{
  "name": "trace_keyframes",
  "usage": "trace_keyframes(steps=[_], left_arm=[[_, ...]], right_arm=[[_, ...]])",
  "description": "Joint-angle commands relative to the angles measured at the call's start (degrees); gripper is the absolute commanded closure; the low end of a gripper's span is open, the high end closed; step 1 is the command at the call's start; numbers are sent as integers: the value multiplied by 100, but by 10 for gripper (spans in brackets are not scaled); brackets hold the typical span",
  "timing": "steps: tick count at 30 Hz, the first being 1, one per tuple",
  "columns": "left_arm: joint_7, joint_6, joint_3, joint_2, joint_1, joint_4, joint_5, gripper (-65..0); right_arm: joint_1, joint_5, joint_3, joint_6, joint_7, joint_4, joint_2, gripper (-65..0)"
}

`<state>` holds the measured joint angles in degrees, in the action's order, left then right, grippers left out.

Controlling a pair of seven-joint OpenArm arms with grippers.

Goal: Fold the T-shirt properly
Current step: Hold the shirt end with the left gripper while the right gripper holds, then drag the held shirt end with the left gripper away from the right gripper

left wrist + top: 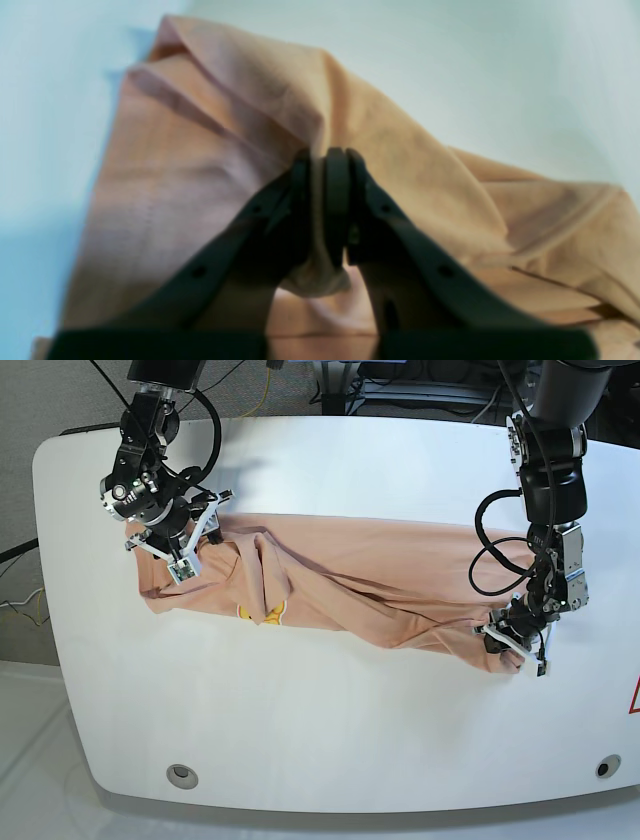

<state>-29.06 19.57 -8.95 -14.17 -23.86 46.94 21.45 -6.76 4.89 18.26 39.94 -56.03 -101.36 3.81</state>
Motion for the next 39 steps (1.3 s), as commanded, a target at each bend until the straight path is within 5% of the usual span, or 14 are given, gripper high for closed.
trace_keyframes(steps=[1, 39], left_arm=[[106, 52, -24, -81, -186, 119, 57, -21], [-791, 43, -15, -213, 535, 1869, 22, -21]], right_arm=[[57, 79, -2, 6, 87, -119, 36, -267], [57, 79, -125, 6, 87, -119, 19, -267]])
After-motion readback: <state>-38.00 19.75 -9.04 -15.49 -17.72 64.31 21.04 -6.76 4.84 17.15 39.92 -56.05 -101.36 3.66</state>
